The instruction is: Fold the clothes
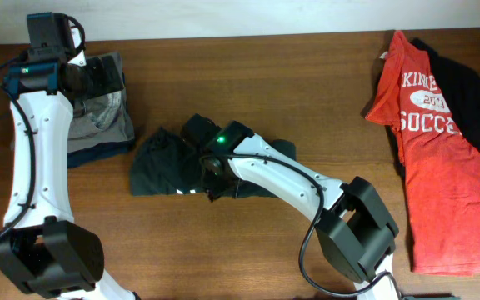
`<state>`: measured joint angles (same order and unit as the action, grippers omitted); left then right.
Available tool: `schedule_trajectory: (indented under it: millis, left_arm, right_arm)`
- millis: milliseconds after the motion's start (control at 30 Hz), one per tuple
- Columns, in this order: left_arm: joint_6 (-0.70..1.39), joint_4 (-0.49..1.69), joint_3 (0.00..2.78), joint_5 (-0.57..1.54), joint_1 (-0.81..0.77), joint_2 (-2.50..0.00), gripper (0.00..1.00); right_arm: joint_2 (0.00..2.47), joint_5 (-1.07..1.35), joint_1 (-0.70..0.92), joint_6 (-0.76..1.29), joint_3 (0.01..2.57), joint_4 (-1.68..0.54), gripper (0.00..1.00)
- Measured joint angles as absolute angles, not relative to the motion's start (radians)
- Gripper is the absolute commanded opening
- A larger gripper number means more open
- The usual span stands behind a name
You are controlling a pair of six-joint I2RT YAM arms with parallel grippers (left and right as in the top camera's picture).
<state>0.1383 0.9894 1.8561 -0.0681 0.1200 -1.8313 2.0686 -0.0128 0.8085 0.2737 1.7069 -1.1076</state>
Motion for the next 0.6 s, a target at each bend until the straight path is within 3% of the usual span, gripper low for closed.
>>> schedule_trajectory:
  millis: [233, 367, 400, 433, 467, 500, 567, 600]
  left_arm:
    - [0.138, 1.014, 1.856, -0.06, 0.12, -1.831, 0.99]
    - [0.111, 1.065, 1.855, 0.014, 0.12, -1.831, 0.99]
    - [0.09, 1.079, 1.848, 0.052, 0.12, -1.831, 0.99]
    - [0.072, 1.09, 1.839, 0.078, 0.12, -1.831, 0.99]
    - [0.055, 1.095, 1.828, 0.104, 0.12, -1.835, 0.99]
    - [0.033, 1.103, 1.816, 0.131, 0.12, -1.846, 0.99]
    - [0.002, 1.115, 1.803, 0.166, 0.12, -1.87, 0.91]
    - [-0.019, 1.126, 1.79, 0.189, 0.12, -1.888, 0.89]
  right_arm:
    - [2.069, -0.009, 0.782, 0.262, 1.881, -1.191, 0.76]
    - [2.049, 0.007, 0.69, 0.263, 1.916, -1.263, 0.76]
    - [2.049, 0.02, 0.648, 0.263, 1.912, -1.295, 0.72]
    - [2.049, 0.025, 0.623, 0.262, 1.906, -1.304, 0.63]
    - [2.048, 0.028, 0.599, 0.261, 1.89, -1.306, 0.49]
    - [2.047, 0.03, 0.587, 0.265, 1.872, -1.306, 0.21]
    - [2.046, 0.036, 0.567, 0.261, 1.821, -1.287, 0.04]
    - [2.047, 0.041, 0.561, 0.265, 1.795, -1.28, 0.04]
